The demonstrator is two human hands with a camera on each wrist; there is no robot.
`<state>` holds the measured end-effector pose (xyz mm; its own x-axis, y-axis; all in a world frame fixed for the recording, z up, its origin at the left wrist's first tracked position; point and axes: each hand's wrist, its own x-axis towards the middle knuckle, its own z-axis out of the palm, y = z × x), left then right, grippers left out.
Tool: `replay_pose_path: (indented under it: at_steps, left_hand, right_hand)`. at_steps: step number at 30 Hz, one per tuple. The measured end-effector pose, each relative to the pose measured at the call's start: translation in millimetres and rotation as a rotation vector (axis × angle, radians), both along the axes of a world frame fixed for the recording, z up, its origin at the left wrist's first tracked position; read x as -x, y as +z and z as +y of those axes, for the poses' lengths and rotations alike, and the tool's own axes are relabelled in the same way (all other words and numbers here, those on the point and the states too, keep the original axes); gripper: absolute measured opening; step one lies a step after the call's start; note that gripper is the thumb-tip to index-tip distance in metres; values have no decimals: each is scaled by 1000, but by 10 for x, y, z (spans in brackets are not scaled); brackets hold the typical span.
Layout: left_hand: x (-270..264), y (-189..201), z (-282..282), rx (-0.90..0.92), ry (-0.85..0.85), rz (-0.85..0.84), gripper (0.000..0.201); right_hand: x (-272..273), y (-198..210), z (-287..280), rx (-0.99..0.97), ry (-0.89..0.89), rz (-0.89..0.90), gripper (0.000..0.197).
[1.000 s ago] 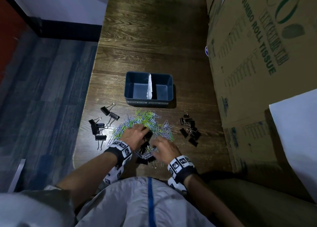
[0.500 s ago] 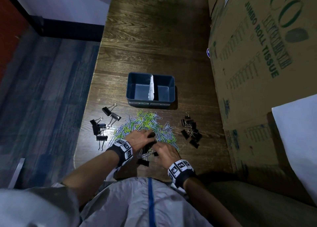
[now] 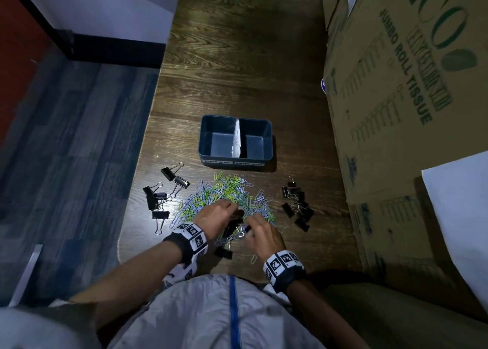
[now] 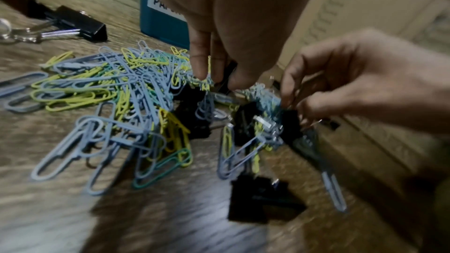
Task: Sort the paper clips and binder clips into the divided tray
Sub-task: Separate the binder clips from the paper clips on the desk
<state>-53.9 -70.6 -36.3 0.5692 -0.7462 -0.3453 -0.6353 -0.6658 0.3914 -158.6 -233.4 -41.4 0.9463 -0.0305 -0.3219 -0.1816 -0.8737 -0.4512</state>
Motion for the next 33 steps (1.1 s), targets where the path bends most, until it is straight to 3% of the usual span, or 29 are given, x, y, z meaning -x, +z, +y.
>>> replay_pose_path:
  at_steps: [3, 7, 13, 16, 21, 25, 28, 33]
  left_hand:
    - [-68, 67, 123, 184, 156, 13, 31]
    - [-363, 130, 440, 236, 367, -16, 16]
    - [-804, 198, 900, 136, 575, -111, 17]
    - [-869, 157, 1016, 76, 555, -106, 23]
    - [-680, 99, 979, 11, 501, -208, 33]
    - [-416, 51, 738, -15, 250, -270, 45]
    - [-182, -34, 584, 70, 15, -225, 37]
    - [38, -59, 377, 2, -118, -174, 37]
  right_hand:
    - [1, -34, 13, 58, 48, -27, 7]
    - [49, -129, 8, 78, 147, 16, 30]
    - [82, -180, -50, -36, 81, 26, 57]
    - [33, -60, -95, -126, 26, 11, 45]
    - [-99, 147, -283, -294, -258, 28, 34]
    - [-237, 311, -540, -448, -433, 51, 29]
    - [-332, 245, -778, -384, -601, -21, 32]
    - [-384, 202, -1086, -119, -720, -126, 37]
